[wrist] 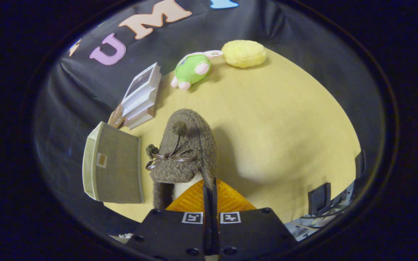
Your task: Open the storage box then place both shoes into the box .Put the left shoe in first, then the right shoe, with the right side of both shoes facing outward in a uniform manner.
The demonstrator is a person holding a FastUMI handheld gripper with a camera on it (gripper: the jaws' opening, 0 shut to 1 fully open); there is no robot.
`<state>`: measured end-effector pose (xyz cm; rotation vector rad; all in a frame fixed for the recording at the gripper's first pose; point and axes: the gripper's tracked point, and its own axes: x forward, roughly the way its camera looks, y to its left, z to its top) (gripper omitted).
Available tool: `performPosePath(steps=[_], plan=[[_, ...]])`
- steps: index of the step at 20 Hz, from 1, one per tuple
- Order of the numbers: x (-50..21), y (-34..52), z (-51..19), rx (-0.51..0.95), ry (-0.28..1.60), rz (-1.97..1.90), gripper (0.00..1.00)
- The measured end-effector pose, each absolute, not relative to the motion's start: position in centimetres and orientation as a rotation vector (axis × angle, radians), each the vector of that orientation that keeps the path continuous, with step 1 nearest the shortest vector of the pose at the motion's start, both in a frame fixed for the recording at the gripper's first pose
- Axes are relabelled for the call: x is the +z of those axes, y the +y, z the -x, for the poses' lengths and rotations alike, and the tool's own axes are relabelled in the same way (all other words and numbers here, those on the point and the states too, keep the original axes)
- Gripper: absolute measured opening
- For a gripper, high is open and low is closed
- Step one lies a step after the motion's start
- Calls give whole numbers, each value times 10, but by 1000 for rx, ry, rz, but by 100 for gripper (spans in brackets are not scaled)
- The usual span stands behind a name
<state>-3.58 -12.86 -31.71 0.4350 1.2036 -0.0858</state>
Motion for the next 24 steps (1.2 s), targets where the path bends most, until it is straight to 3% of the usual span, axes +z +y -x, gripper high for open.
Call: performPosePath(steps=[13,24], plan=[[-231,-5,-19,46,1094,-432,3],[-199,122,-42,192,1050,-422,3]])
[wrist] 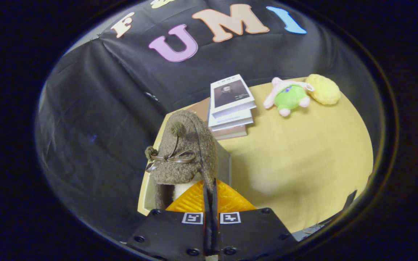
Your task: Open the storage box then place both shoes into the box .Put the left shoe in first, then the right shoe, with the right side of both shoes facing outward in a uniform manner.
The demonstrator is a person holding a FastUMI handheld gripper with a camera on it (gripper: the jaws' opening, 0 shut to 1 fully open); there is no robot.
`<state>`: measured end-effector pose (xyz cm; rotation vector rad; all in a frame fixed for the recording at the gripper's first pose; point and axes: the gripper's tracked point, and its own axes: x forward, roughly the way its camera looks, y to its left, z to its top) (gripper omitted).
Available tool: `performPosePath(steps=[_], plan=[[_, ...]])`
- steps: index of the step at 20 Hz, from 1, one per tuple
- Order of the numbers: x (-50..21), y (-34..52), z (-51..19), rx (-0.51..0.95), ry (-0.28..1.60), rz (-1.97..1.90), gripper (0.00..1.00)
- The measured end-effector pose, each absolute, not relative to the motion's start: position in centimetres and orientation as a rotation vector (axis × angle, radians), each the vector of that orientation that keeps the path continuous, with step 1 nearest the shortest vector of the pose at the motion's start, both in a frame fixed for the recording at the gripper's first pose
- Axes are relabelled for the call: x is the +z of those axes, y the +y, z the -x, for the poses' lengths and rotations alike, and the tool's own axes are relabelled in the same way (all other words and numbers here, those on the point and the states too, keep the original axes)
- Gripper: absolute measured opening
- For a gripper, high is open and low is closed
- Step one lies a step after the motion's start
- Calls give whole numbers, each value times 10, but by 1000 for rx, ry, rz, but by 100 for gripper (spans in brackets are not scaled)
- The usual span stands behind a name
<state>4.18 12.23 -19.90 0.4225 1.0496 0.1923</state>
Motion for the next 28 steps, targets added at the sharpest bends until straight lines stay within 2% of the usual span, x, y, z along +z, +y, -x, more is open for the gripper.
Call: performPosePath(steps=[6,14,18,20,22,28], plan=[[-224,175,-41,212,1095,-373,3],[-283,174,-42,85,1142,-209,3],[-285,173,-46,36,1105,-199,4],[-285,172,-46,24,1098,-200,8],[-281,177,-46,38,1089,-208,13],[-253,182,-56,103,1005,-229,72]])
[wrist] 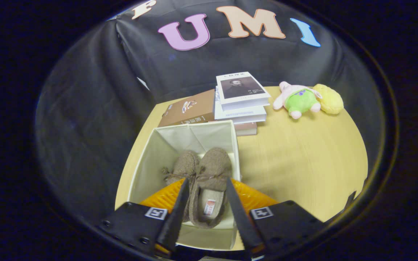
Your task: Open the storage box then place both shoes into the box .Put the left shoe in first, then the right shoe, with the right side of both shoes facing outward in a uniform manner.
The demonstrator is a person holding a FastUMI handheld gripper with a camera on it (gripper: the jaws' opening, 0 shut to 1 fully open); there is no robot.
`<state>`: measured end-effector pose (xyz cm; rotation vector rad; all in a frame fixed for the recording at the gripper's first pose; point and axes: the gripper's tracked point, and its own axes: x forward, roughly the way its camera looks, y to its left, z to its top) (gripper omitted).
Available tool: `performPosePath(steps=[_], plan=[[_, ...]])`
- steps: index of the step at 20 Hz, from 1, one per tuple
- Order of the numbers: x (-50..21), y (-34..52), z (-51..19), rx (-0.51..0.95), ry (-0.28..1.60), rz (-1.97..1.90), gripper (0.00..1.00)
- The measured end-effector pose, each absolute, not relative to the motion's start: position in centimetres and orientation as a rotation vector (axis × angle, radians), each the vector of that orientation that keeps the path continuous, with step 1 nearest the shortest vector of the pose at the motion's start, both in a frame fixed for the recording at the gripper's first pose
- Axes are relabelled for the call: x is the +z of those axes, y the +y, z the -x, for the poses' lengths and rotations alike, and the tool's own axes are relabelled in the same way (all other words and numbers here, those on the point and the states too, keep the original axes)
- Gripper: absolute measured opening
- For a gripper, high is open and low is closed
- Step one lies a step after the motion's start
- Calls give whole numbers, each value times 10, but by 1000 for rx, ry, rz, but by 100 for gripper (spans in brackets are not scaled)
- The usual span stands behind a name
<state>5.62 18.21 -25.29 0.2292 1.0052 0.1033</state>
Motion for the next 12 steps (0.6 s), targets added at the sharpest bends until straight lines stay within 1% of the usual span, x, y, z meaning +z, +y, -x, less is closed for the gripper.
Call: performPosePath(steps=[2,3,7,12], plan=[[-241,184,-57,147,967,-199,92],[-235,183,-58,167,944,-181,100],[-198,178,-59,243,819,-153,100],[-149,125,-60,221,636,-64,100]])
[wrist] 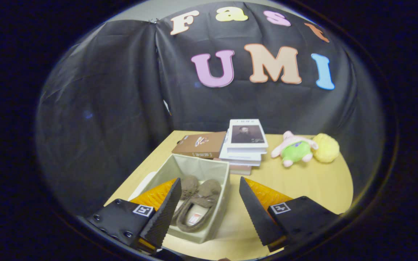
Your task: Open the storage box then place both shoes into the box .Put the left shoe in first, then the right shoe, with the right side of both shoes facing outward in a uniform manner.
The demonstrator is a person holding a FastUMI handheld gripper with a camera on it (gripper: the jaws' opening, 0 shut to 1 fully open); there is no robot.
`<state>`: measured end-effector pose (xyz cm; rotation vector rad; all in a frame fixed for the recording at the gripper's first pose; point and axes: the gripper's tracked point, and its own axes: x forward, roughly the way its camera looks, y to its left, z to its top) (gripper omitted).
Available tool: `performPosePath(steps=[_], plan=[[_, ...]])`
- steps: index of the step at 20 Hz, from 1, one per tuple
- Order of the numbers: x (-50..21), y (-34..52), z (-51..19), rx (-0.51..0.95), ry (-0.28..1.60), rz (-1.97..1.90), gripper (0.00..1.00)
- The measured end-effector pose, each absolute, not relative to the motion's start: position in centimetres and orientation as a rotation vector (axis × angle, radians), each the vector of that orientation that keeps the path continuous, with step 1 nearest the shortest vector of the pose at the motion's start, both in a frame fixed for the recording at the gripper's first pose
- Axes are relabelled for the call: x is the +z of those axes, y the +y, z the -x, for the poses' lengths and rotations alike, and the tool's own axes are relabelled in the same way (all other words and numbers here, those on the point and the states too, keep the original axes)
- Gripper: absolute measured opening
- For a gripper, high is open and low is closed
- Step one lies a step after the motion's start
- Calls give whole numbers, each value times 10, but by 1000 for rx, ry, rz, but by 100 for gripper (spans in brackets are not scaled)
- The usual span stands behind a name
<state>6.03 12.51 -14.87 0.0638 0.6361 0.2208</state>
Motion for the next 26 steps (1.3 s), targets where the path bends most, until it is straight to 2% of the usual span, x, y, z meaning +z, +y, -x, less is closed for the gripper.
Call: performPosePath(steps=[7,18,26], plan=[[-92,31,-50,130,435,6,100],[-64,-92,-27,7,271,-11,100],[-55,-114,-24,3,208,-27,100]])
